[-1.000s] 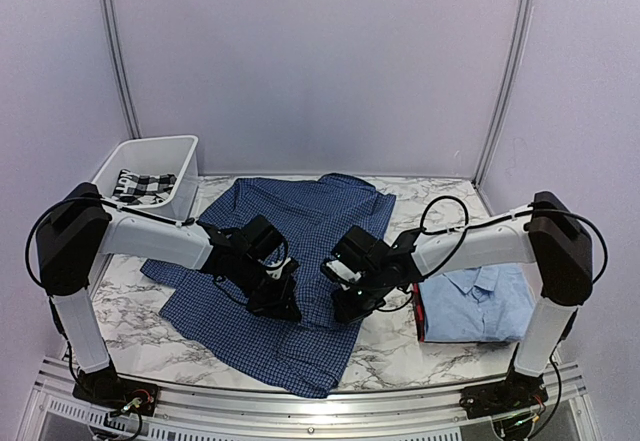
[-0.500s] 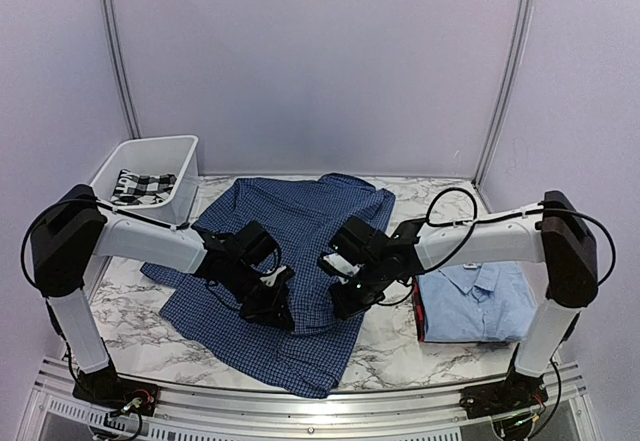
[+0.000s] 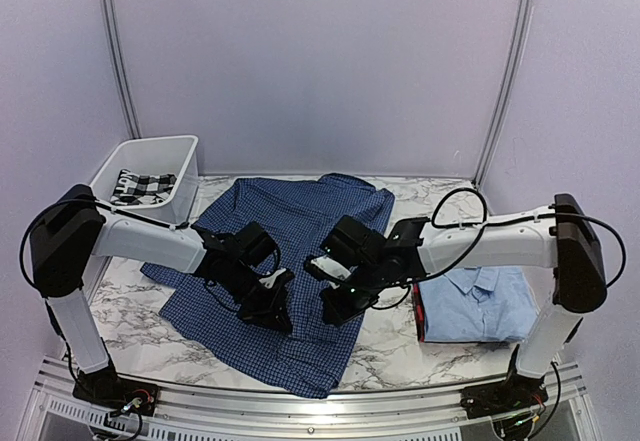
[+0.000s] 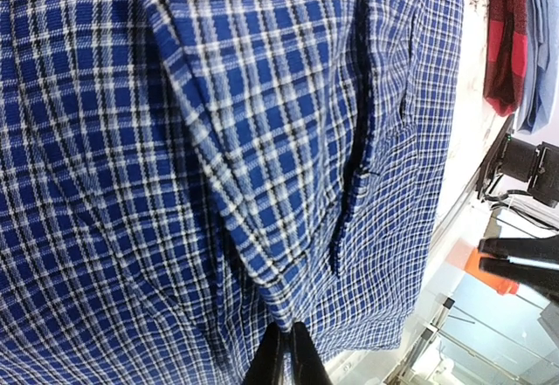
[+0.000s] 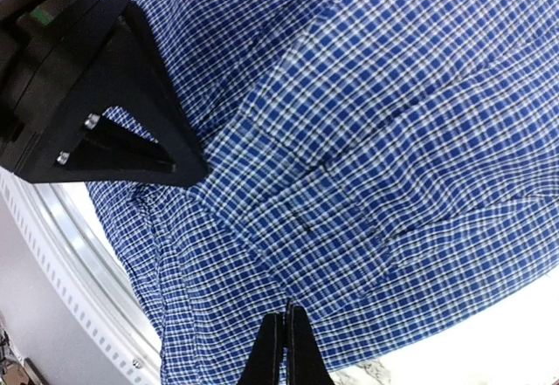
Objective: Fold and stack the long sleeve shirts
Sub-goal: Place the sleeve on the 1/3-folded shirt, then adjust the sleeve of the 1/3-folded shirt.
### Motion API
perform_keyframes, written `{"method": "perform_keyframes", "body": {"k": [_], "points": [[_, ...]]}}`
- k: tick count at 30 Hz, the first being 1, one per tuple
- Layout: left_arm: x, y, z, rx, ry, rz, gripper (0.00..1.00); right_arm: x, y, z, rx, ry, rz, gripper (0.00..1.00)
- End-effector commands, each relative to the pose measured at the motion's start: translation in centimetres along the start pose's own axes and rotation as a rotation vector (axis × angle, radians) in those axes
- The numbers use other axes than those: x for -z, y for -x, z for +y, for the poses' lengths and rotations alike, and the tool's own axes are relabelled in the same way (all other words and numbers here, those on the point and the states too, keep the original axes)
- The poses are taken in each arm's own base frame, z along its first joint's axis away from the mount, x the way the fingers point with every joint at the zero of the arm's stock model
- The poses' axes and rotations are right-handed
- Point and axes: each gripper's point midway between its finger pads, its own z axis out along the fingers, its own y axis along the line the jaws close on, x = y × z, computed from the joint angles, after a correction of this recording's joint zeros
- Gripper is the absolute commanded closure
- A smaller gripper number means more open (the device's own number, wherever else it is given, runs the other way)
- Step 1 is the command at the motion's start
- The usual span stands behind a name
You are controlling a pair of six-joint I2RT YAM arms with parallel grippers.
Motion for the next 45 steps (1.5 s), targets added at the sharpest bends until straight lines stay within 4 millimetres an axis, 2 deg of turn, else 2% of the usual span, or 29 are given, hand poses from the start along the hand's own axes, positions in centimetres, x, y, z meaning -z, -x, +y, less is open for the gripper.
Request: {"method": "perform_keyframes", "body": {"k": [1, 6, 8, 11, 15, 18, 21, 24, 27, 30, 32, 41, 45], "points": [[0.7, 0.0, -0.4, -0.017, 0.002, 0.007, 0.94, 1.5, 1.9, 0.1, 0.012, -0.023, -0.059, 0.95], [1.1, 0.6, -0.1, -0.032, 0.036, -0.027, 0.78, 4.9, 6.2, -4.9, -0.064, -0.079, -0.21, 0.76], [1.7, 1.1, -0.2, -0.05, 0.061, -0.057, 0.71, 6.7, 8.7, -8.2, -0.118, -0.104, -0.298, 0.73], [3.4, 2.2, 0.3, -0.068, 0.138, -0.125, 0.63, 9.0, 12.0, -11.8, -0.174, -0.095, -0.421, 0.68], [5.3, 3.8, 0.4, -0.081, 0.203, -0.216, 0.58, 10.9, 15.9, -16.6, -0.232, -0.045, -0.551, 0.64], [5.8, 4.8, -0.8, -0.109, 0.193, -0.248, 0.57, 11.3, 18.4, -19.9, -0.263, 0.014, -0.628, 0.63], [5.9, 5.7, -4.0, -0.207, 0.165, -0.269, 0.56, 10.9, 20.4, -23.0, -0.285, 0.056, -0.678, 0.62], [4.1, 5.5, -6.3, -0.288, 0.156, -0.23, 0.55, 9.4, 21.2, -26.2, -0.324, 0.086, -0.683, 0.61], [1.7, 4.8, -7.5, -0.351, 0.184, -0.173, 0.55, 8.8, 21.4, -28.4, -0.353, 0.091, -0.69, 0.56], [-1.2, 4.2, -7.2, -0.376, 0.237, -0.102, 0.55, 9.2, 21.7, -29.9, -0.36, 0.093, -0.736, 0.48], [-2.4, 4.0, -6.9, -0.385, 0.274, -0.078, 0.55, 9.3, 21.7, -30.6, -0.368, 0.089, -0.739, 0.46], [-4.5, 2.9, -6.7, -0.408, 0.345, -0.041, 0.54, 9.3, 21.4, -30.7, -0.371, 0.09, -0.748, 0.43], [-5.0, 2.5, -7.0, -0.44, 0.387, -0.036, 0.49, 9.7, 21.3, -30.7, -0.366, 0.082, -0.756, 0.43]]}}
